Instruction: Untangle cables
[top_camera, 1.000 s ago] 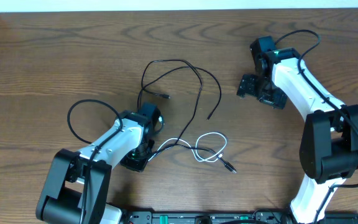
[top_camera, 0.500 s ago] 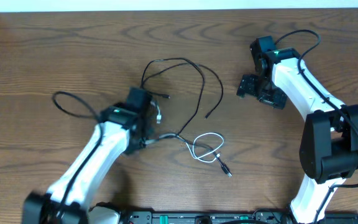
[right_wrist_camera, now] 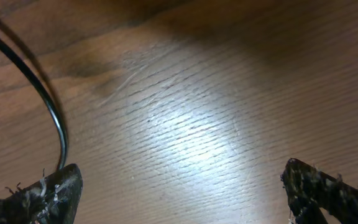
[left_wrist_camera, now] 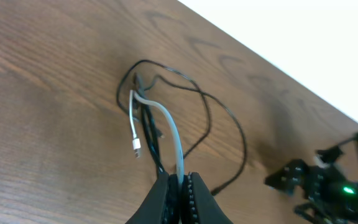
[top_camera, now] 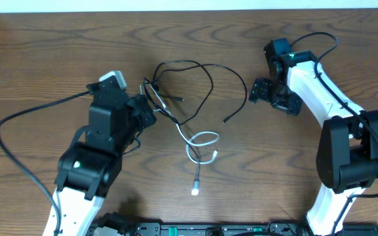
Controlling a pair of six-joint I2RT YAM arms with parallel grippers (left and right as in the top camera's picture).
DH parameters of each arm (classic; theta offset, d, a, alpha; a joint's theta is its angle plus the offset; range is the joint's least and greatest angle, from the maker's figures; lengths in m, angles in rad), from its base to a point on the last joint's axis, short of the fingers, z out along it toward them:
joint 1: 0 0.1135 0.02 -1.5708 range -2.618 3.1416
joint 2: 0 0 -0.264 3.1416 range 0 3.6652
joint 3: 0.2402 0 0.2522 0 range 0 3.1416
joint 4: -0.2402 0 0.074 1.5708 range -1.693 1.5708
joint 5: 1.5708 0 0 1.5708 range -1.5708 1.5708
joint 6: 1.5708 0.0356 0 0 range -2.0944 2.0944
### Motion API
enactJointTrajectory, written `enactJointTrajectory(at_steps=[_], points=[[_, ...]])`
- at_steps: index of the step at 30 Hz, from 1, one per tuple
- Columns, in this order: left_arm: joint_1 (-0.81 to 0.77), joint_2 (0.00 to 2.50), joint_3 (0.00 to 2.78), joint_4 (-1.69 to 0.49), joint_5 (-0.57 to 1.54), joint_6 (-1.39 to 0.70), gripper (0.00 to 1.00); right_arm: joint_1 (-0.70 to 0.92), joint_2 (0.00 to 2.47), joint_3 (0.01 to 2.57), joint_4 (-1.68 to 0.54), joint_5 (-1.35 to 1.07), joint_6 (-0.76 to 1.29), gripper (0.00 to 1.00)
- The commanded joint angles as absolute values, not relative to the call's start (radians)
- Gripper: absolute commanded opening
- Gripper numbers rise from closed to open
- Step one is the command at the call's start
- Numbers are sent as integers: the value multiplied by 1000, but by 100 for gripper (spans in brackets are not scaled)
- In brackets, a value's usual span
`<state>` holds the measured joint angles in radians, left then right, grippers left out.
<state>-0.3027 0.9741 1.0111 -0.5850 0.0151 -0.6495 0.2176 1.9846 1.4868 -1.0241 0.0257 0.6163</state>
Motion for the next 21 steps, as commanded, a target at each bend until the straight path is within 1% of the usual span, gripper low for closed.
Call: enactJointTrajectory(at_steps=[1,4,8,9,12,15,19,21], points=[[-300,965,1028,-600,42,-620,7,224,1966,1483,-1025,-16,585,99],[-300,980,1027,-633,48,-621,7,224,1966,1483,-1005,-147,457,99],[-300,1024,1027,-646,152,-621,8,224,1966,1483,-974,-473,193,99],[-300,1046,1027,-643,196,-621,7,224,1966,1483,-975,-611,85,99],[-300,1079,1027,-642,231,-622,7,224,1966,1483,-981,-752,-29,99],[-299,1103,1027,-640,255,-623,8,228,1966,1483,-985,-779,-69,99],[-300,1090,1028,-596,282,-661,7,237,1966,1483,-946,-778,-67,99],[-300,1065,1028,-570,281,-685,8,237,1966,1483,-908,-778,-35,99]])
